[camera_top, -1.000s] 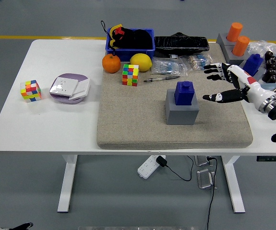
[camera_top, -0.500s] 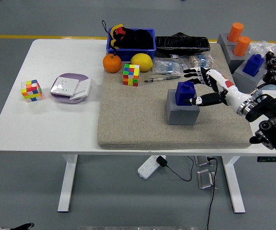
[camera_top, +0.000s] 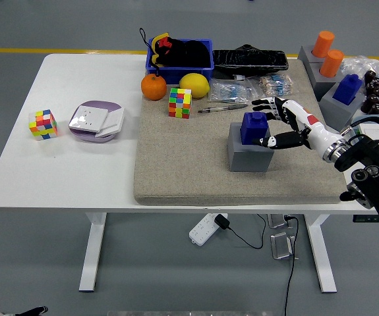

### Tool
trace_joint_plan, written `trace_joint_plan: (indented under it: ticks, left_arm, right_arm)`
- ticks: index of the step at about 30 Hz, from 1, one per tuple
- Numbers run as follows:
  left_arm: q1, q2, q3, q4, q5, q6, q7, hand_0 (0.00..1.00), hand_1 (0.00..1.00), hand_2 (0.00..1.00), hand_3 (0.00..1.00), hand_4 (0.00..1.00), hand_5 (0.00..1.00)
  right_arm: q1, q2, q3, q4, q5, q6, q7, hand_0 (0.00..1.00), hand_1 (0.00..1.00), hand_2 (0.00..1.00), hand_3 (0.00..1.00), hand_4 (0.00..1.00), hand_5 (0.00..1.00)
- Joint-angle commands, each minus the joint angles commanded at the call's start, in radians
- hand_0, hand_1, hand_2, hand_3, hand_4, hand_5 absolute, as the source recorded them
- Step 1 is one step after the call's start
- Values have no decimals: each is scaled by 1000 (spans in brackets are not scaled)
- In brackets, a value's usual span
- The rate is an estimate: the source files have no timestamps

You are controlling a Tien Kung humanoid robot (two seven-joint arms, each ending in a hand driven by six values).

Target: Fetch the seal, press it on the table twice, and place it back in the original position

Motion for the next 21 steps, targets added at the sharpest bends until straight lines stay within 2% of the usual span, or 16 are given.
trace_joint_plan:
  ticks: [2,3,14,15,20,21]
  left_arm:
    - [1,-1,0,0,0,0,0,813,784,765,798,675,414]
    - [2,-1,0,0,0,-1,0,813,784,765,798,676,413]
    - [1,-5,2,1,-3,-1,-1,813,784,765,799,676,412]
    - [1,-5,2,1,-3,-2,-1,813,785,765,799,677,412]
    - [3,-6,-1,1,0,-3,0,813,785,765,799,677,412]
    - [3,-7,-2,1,1,-3,1,813,784,765,799,678,411]
  right_arm:
    - [0,-1,-1,-2,2,-2,1,783,705,749,777,935,2]
    - [-1,-1,-3,-2,4,-3,1,737,672,729,769,922,2]
    - [-4,8,-10,-6,11,-31,12,715,642,689,748,899,2]
    - [-5,9,-10,-6,11,-32,12,694,609,661,734,878,2]
    - [-6,9,-24,-9,13,-36,15,694,609,661,734,878,2]
    - [-7,9,-25,-9,14,-36,15,676,580,642,713,863,2]
